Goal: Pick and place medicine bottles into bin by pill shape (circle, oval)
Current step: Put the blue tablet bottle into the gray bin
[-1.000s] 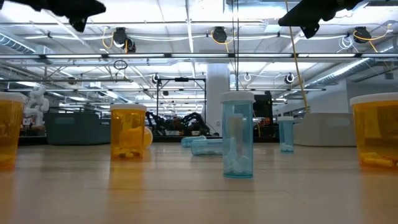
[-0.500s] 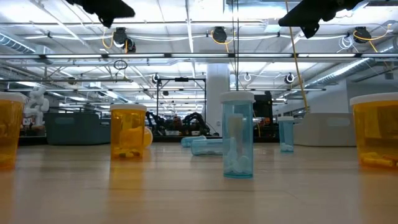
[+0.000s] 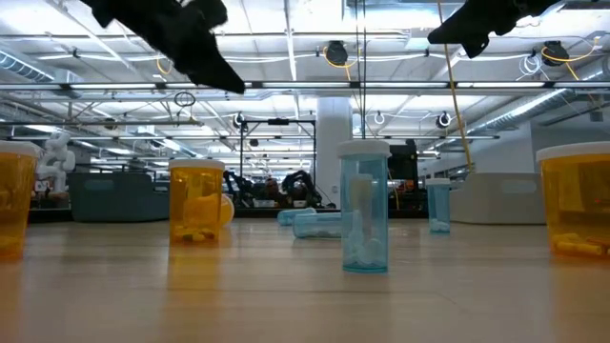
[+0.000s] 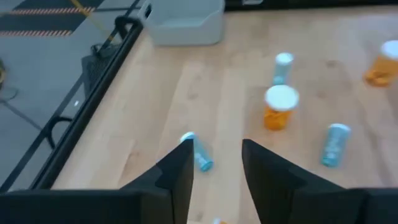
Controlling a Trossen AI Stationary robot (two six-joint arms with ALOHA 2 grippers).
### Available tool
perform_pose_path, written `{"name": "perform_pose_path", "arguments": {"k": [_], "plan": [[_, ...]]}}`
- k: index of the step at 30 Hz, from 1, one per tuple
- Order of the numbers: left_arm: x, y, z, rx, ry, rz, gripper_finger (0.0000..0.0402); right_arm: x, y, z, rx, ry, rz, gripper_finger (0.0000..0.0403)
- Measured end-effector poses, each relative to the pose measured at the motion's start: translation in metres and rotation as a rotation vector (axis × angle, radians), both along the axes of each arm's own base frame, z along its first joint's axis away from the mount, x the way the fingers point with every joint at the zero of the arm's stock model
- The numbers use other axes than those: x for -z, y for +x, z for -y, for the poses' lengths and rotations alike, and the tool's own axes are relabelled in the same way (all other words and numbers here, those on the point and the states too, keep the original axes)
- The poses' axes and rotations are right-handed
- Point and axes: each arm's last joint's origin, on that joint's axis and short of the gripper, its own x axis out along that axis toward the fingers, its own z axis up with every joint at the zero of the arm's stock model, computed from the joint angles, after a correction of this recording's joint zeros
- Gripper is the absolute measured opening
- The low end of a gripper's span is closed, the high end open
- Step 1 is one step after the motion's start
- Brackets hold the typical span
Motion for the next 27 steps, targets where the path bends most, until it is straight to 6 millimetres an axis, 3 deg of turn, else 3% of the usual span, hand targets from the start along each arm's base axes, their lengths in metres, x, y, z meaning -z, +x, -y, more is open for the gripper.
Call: {"name": "perform_pose_path", "arguments": {"k": [10,19,27], "plan": [[0.041,0.037,-0.022,-0.05,-0.007,-0.064,0.019,0.0,0.0,0.002,0.068,-0.033,0.0,0.0],[0.09,0.066,-0.017,-0.086,-0.004,-0.163,0.0244,0.0,0.0,0.002,0.067,-0.035,-0.001,0.0],[0.12,0.082,-0.017,-0.129,-0.044,-0.152,0.0253,0.0,0.0,0.002,0.06,-0.05,-0.004,0.0]]}}
